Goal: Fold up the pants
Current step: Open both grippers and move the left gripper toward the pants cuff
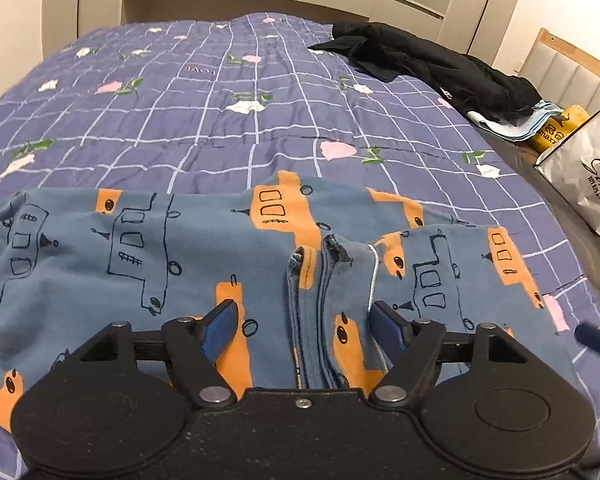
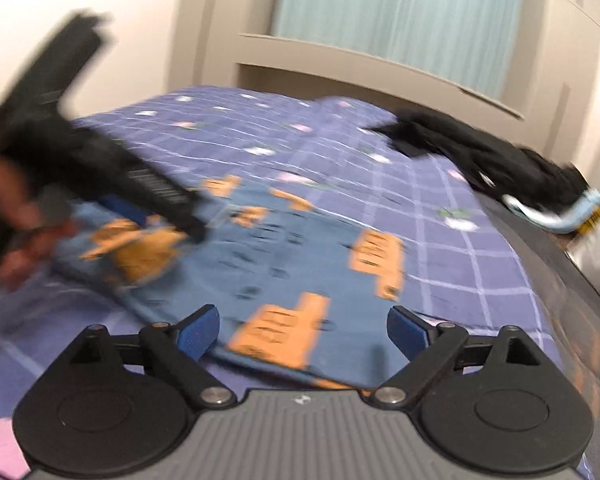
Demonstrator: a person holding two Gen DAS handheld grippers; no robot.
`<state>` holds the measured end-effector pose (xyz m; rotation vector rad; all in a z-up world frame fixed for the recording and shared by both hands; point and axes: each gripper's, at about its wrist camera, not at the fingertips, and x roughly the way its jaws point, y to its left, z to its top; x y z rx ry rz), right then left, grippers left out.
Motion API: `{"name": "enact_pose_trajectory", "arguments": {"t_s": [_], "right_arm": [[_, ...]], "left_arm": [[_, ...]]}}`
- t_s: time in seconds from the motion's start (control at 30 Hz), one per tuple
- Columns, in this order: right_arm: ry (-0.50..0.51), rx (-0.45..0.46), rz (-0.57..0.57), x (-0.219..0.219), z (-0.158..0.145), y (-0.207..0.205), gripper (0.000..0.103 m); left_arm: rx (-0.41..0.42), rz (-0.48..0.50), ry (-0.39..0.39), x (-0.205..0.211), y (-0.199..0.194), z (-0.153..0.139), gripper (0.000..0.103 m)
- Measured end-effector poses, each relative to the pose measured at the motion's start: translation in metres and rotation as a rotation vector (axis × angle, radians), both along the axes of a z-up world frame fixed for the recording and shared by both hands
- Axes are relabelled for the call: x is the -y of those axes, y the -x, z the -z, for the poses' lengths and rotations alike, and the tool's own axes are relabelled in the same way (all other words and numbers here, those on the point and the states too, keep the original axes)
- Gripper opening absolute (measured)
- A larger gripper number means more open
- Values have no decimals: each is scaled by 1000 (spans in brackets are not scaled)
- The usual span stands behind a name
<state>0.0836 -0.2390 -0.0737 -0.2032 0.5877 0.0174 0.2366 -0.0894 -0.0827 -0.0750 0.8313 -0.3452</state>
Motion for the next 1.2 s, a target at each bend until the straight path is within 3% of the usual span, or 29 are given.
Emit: {"name": "enact_pose_trajectory", "arguments": {"t_s": [0.37, 0.57, 0.8, 1.0, 1.2], "right_arm": [[39, -15, 175, 52, 10, -67, 96], [12, -23, 203, 65, 9, -81, 98], [-17, 46, 81, 24, -1, -61, 103], [-31, 79, -16, -25, -5, -53, 103], [-33, 41, -56, -59, 4, -47, 103]], "left_arm": [[-3, -42, 15, -8, -3, 1, 88], [16, -85, 34, -29, 10, -4, 90], [58, -203, 66, -73, 44, -18, 102], [56, -343, 78, -113, 70, -20, 102], [25, -481, 99, -156, 72, -6, 102]]}}
